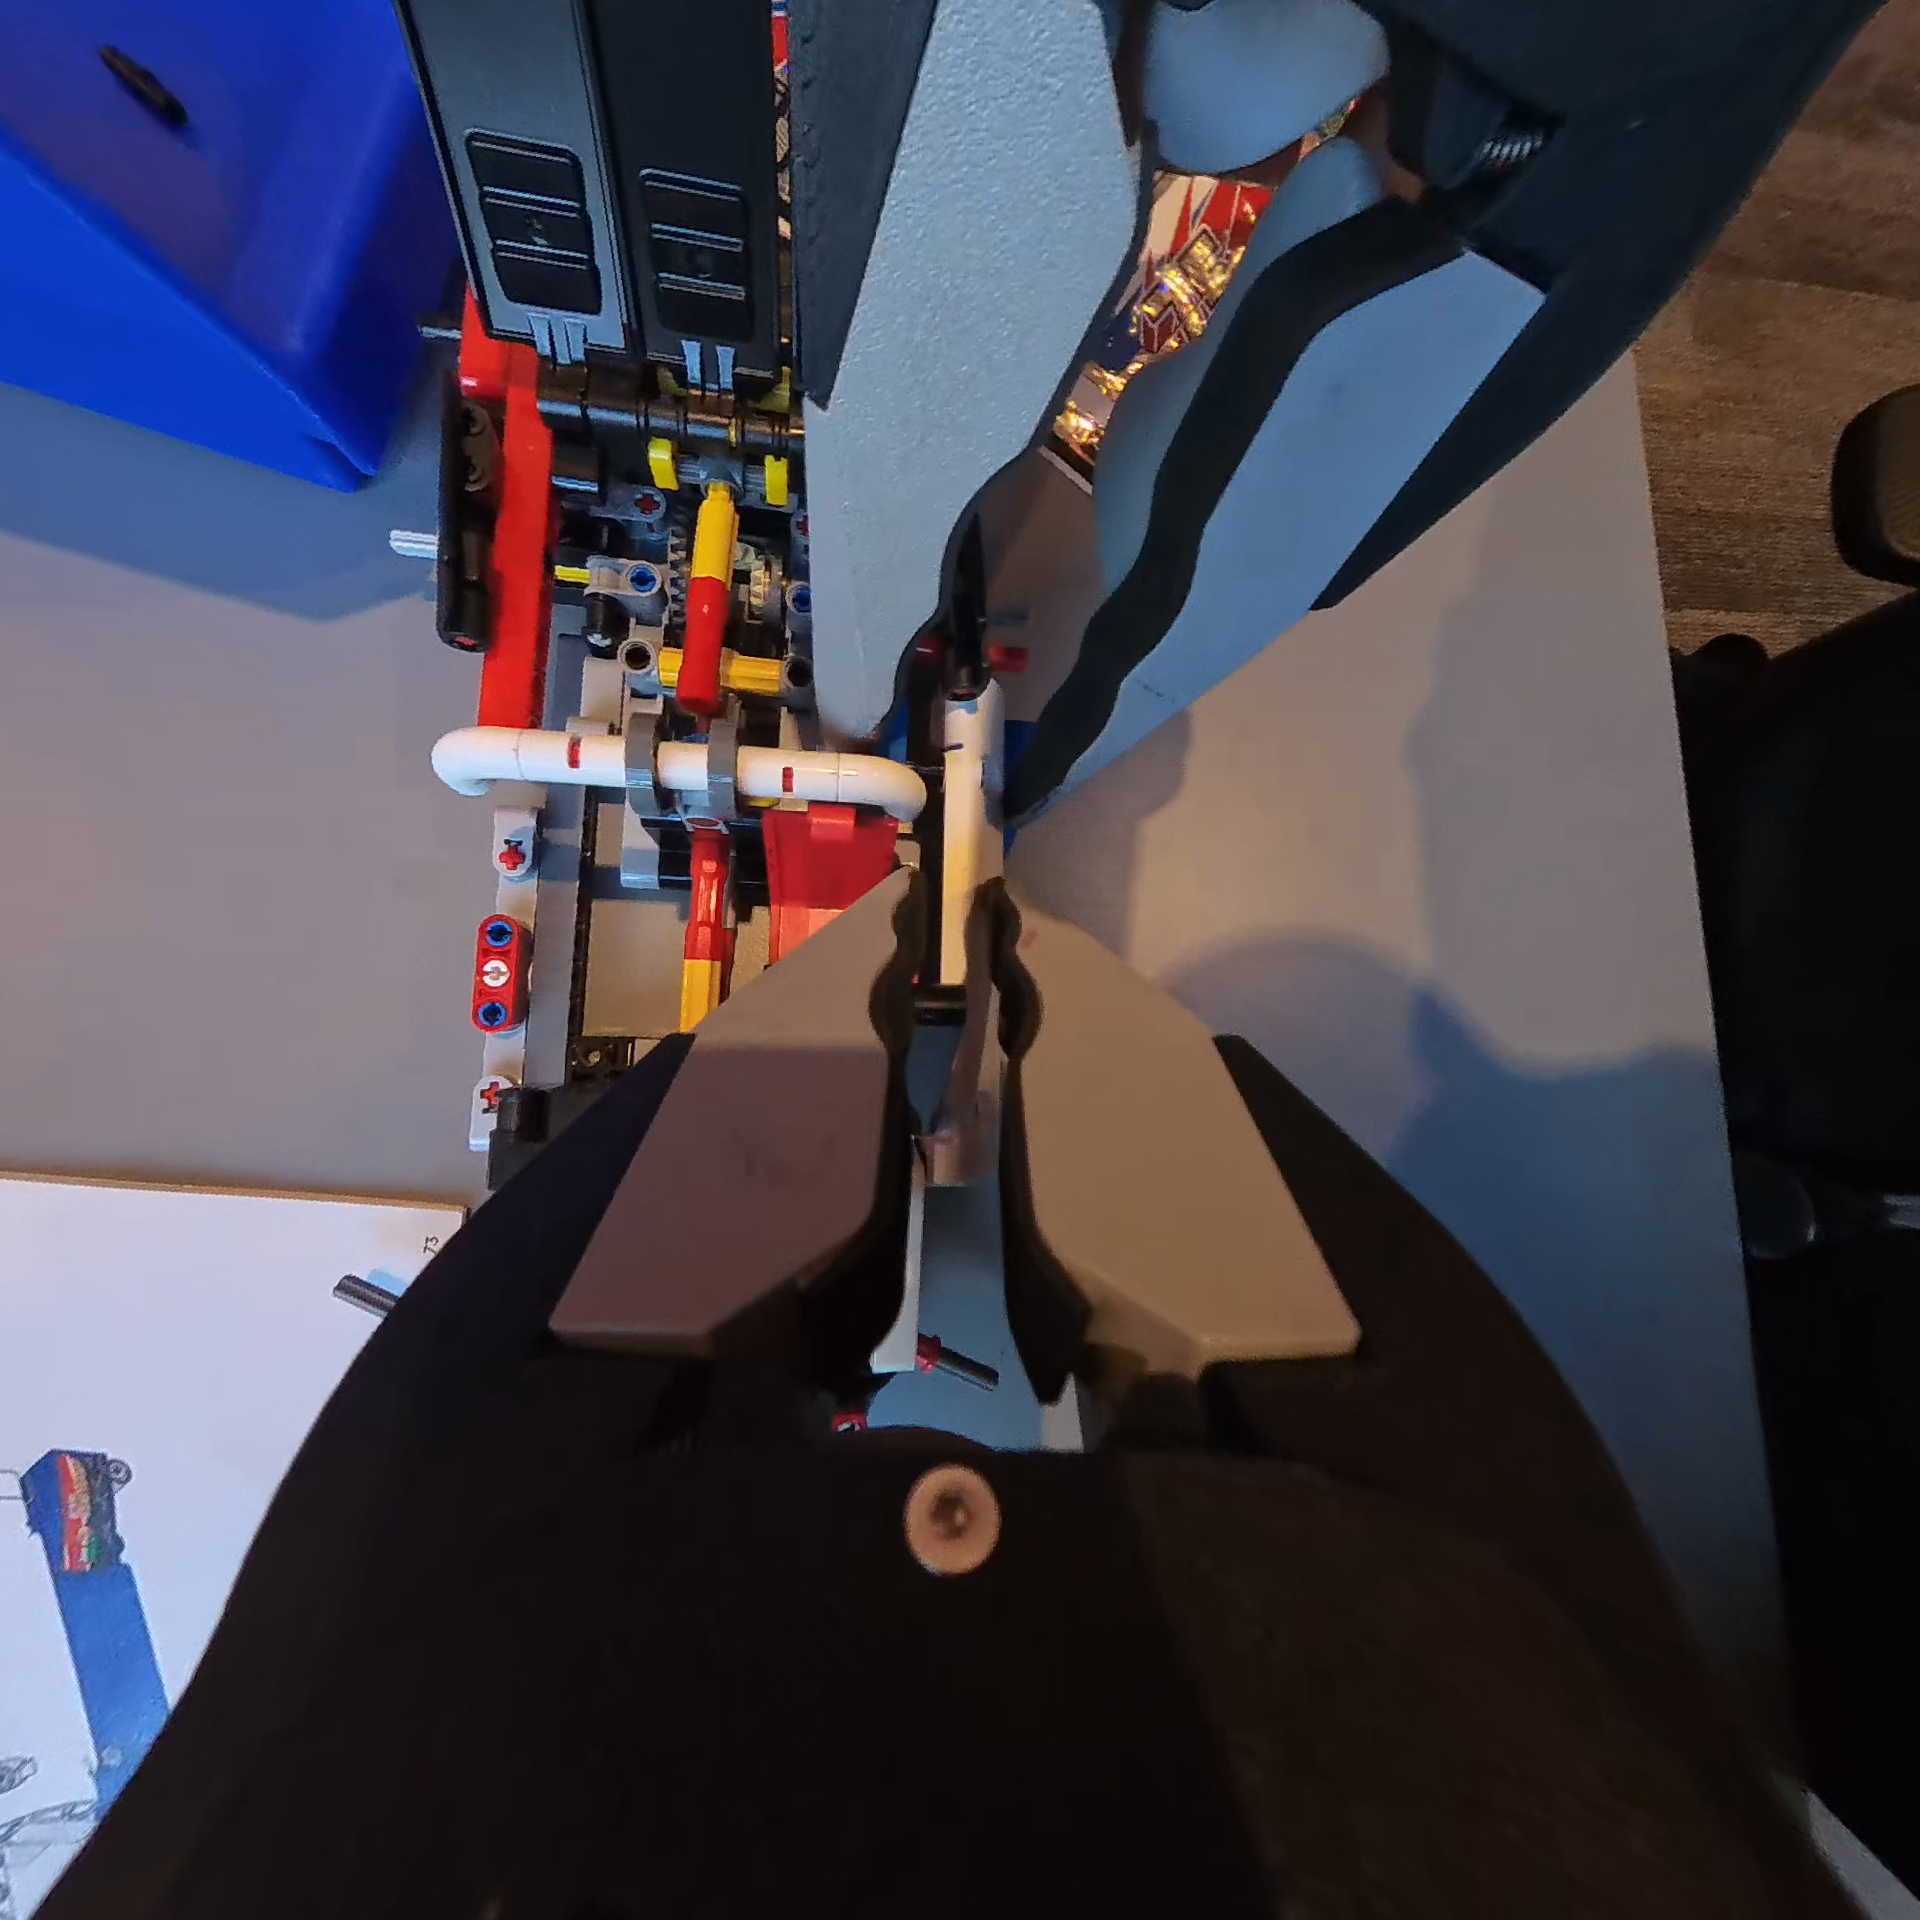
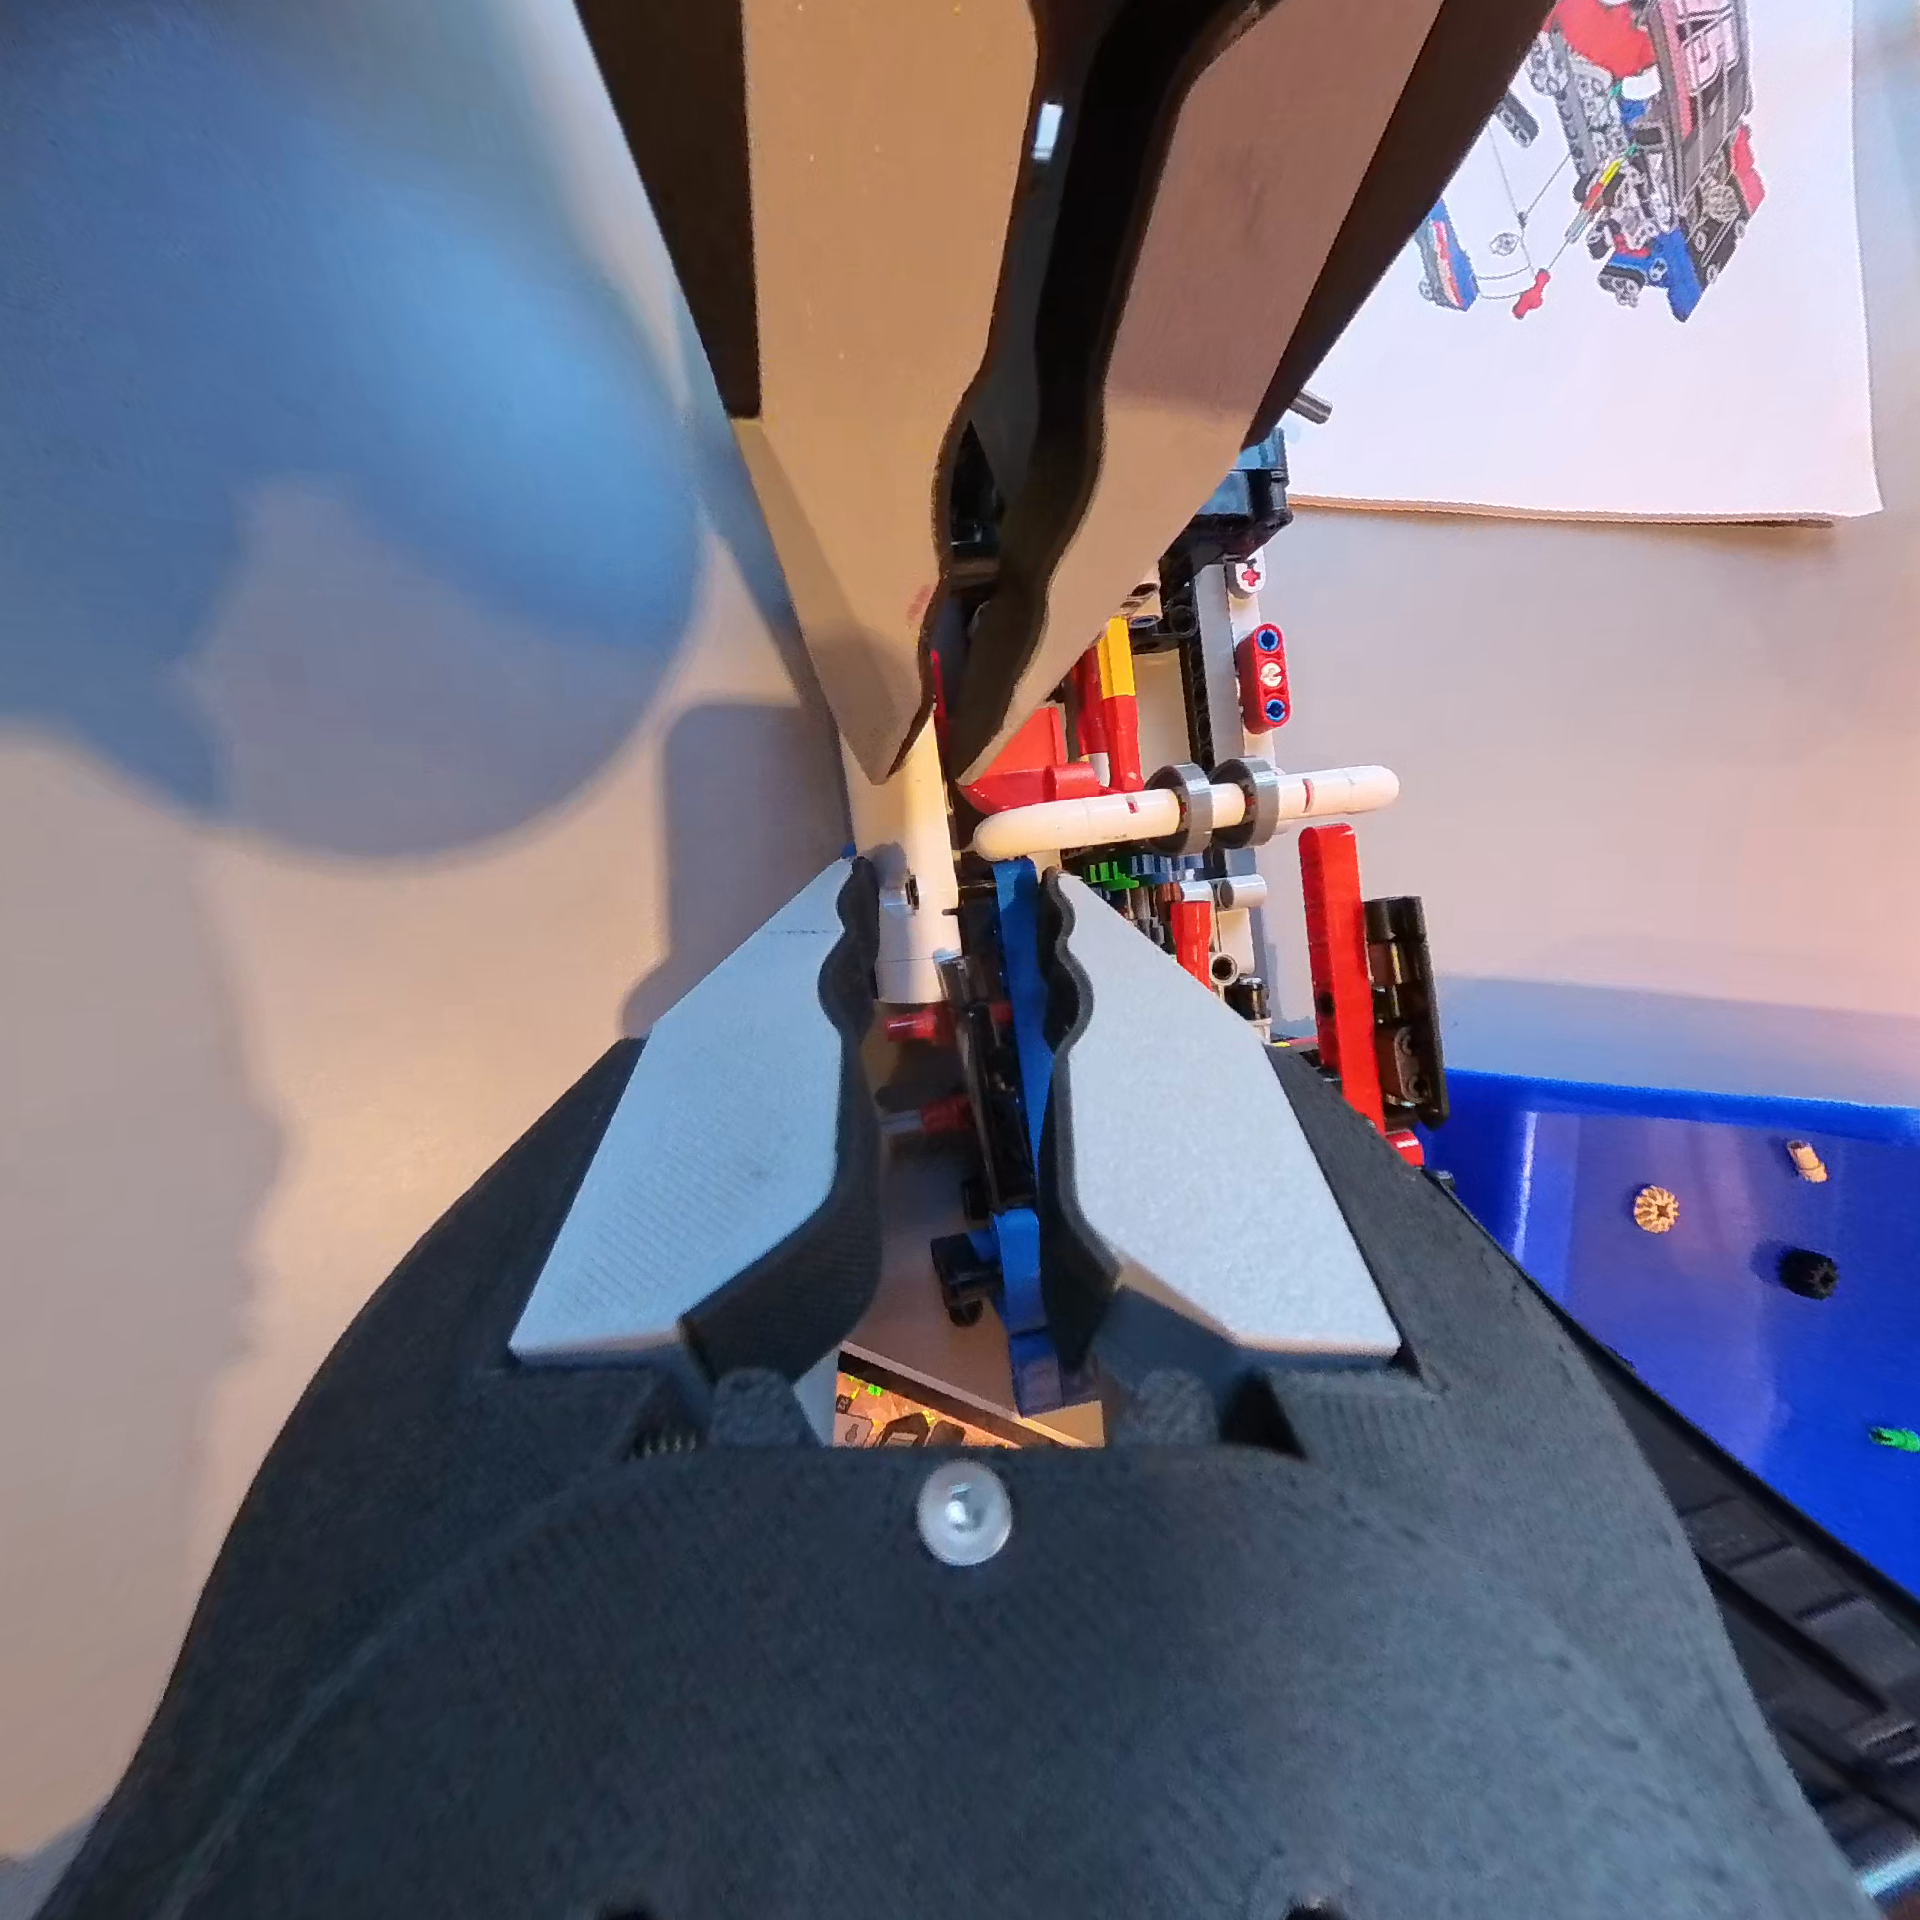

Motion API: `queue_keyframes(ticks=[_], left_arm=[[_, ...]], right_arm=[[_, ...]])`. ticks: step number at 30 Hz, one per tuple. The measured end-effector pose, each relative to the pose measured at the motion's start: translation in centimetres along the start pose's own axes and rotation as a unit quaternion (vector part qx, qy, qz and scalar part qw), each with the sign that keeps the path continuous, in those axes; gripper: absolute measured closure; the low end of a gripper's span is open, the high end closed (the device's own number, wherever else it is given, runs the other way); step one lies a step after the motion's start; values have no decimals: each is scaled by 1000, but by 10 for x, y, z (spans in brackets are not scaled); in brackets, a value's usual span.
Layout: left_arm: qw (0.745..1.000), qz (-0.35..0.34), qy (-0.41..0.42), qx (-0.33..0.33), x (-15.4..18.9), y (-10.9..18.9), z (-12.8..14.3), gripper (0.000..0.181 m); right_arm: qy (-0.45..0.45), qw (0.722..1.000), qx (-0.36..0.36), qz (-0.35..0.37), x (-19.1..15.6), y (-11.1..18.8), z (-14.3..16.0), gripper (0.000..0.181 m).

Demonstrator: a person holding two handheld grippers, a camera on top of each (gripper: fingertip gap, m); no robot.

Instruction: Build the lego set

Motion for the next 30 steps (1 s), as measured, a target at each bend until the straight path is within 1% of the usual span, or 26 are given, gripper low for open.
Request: queue_keyframes(ticks=[4, 13, 15, 19, 22, 25, 27, 30], left_arm=[[1000, 4, 5, 3, 0, 0, 0, 174], [999, 39, 26, 23, 0, -2, -1, 177], [998, 40, 41, 34, -4, -2, -3, 178], [995, 53, 68, 41, -7, -1, -3, 178], [993, 67, 89, 49, -8, -1, -4, 179], [986, 103, 120, 59, -9, 0, -4, 179], [985, 109, 123, 61, -10, 0, -3, 179], [987, 97, 112, 57, -10, 0, -3, 179]], right_arm=[[2, 1000, 0, -1, 0, 0, 0, 153], [-4, 1000, 0, -11, 0, 2, -2, 155], [-2, 1000, -10, 2, 3, 1, -1, 155], [58, 997, -29, 41, 5, -1, 0, 152], [33, 999, -14, 23, 5, 0, 0, 152], [-7, 1000, -1, -4, 6, 0, -1, 151], [-15, 1000, -8, -12, 6, 0, -1, 151], [-29, 999, -31, -20, 8, -1, -3, 152]])
Point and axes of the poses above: each gripper's, where its closed fingertips meet, y back along the fingers, z out of its underside, x = y × z across the jaws, the point moved 3 cm from there along y, back along the fingers
